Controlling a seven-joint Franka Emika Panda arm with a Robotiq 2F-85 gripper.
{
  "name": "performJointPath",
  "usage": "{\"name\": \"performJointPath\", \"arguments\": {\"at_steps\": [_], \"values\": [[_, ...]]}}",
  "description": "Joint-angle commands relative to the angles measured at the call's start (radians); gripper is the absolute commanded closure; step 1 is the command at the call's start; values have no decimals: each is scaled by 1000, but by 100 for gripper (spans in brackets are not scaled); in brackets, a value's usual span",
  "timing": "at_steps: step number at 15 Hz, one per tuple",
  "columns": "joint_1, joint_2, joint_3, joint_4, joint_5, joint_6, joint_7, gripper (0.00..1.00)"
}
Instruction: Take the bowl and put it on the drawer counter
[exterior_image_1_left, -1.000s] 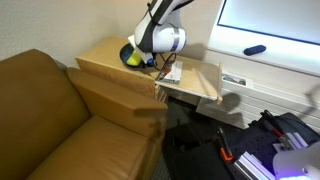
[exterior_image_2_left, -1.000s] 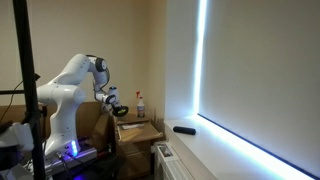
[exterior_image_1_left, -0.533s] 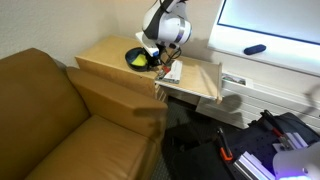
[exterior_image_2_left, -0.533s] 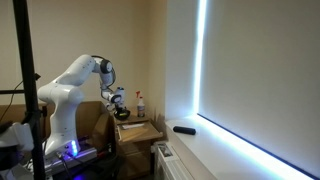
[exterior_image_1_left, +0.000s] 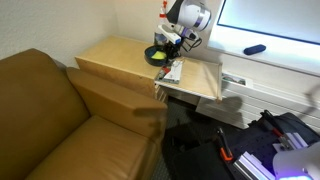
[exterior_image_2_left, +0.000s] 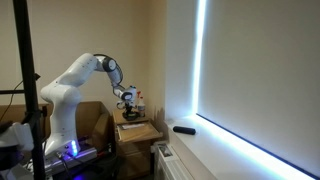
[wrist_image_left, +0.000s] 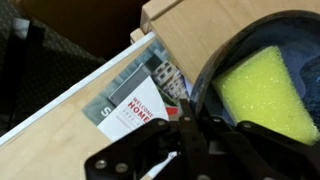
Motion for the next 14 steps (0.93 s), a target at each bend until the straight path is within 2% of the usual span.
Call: {"name": "performJointPath", "arguments": {"at_steps": [1,5,14], "values": [[-31,-43,-3,12,42,-95,-72,98],[-35,-49,-4,27,33,-165,-171,98],[38,-5,-16,14,15,-115,-305,98]]}}
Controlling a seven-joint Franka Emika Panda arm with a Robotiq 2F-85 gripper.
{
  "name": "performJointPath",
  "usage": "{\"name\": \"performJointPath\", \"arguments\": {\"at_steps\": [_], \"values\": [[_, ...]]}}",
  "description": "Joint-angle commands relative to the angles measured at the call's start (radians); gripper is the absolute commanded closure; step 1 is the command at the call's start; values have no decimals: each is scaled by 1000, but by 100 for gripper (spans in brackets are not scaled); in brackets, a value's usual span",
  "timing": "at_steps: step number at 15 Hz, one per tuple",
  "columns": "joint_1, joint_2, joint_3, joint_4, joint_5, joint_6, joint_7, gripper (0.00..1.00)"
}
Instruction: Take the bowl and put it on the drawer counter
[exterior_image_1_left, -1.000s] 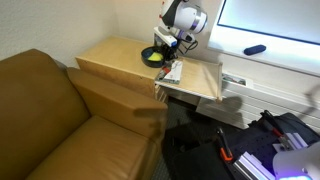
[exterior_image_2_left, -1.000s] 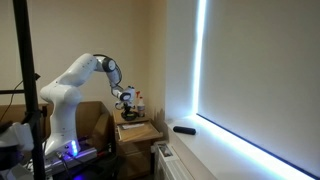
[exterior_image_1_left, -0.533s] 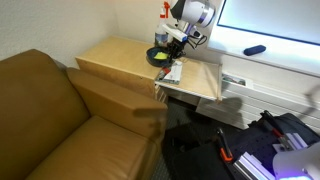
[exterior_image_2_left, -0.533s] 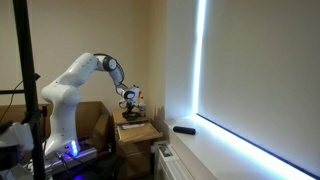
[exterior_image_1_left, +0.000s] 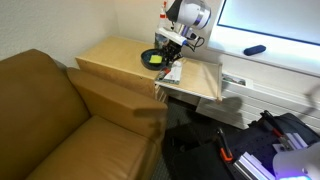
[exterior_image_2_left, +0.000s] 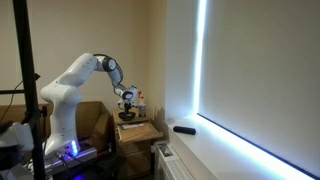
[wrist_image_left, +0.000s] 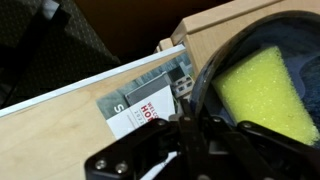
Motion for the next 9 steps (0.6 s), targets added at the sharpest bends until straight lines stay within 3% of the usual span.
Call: {"name": "performJointPath", "arguments": {"at_steps": [1,6,9], "values": [[51,7,-14,-8,4,48,-59,98],[144,52,-57,10,-37,222,-56,98],[171,50,-77,11,-41,233,-28,98]]}}
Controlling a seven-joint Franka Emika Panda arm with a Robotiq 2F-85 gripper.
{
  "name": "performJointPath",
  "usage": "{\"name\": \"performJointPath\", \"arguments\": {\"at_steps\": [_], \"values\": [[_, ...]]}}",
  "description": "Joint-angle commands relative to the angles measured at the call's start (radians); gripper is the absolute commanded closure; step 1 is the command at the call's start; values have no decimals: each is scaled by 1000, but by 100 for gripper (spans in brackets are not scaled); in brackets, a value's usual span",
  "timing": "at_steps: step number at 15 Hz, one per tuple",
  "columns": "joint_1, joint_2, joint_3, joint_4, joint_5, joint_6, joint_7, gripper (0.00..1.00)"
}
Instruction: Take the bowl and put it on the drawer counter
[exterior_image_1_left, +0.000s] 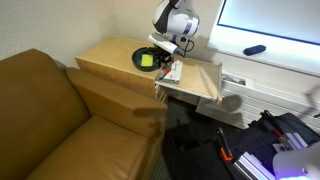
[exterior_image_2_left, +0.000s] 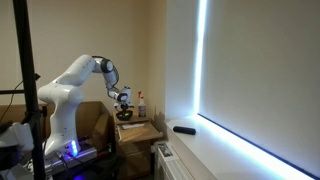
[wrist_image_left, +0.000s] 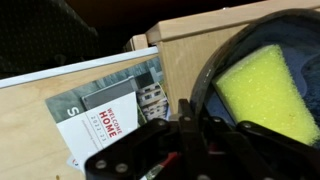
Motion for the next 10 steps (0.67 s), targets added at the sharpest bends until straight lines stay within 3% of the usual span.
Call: {"name": "performJointPath", "arguments": {"at_steps": [1,2,4,7,10], "values": [[25,7,-27,9,-5,19,18,98],[23,-1,-31,5,0,5,29,67],[7,-19,-18,-7,13,-1,21,59],[-24,-57,22,-35,46,5,-17,36],[-21,-159,58,-137,92,-44,4,15]]}}
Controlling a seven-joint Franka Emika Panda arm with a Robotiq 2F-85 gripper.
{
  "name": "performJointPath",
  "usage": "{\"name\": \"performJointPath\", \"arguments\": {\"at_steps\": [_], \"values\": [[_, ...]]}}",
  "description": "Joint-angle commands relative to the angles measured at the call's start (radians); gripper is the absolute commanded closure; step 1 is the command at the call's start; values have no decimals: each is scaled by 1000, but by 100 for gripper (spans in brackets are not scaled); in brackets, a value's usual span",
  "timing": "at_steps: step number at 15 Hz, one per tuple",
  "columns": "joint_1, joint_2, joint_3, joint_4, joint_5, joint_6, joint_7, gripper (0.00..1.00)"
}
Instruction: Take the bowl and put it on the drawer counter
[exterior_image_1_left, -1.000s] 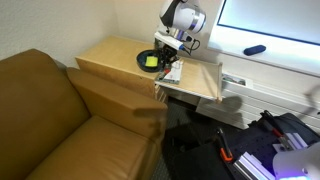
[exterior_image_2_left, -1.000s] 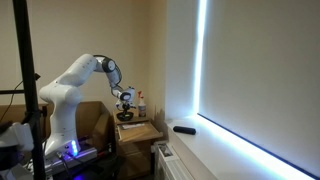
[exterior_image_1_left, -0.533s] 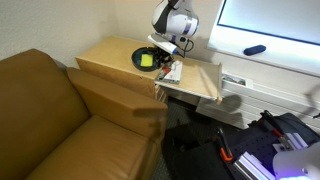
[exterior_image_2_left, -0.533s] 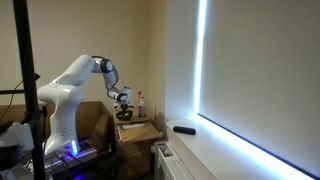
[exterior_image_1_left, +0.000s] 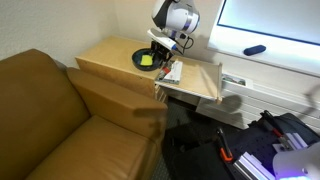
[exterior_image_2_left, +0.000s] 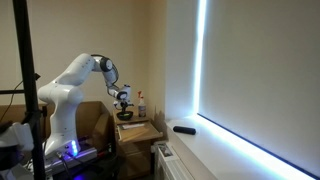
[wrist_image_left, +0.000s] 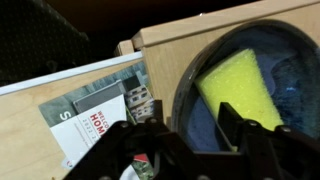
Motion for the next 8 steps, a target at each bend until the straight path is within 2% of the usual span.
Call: {"name": "performJointPath", "arguments": {"at_steps": [1,2,5,7,8], "values": [[-20,-168,53,-169,63,-65,-7,9],[-11,-212,46,-216,70,-79,14,2],[2,-358,19,-372,66,-116,79,0],[-19,-433,24,-461,94,-103,86,0],[-57,-456,55,-486,161,-128,30,0]]}}
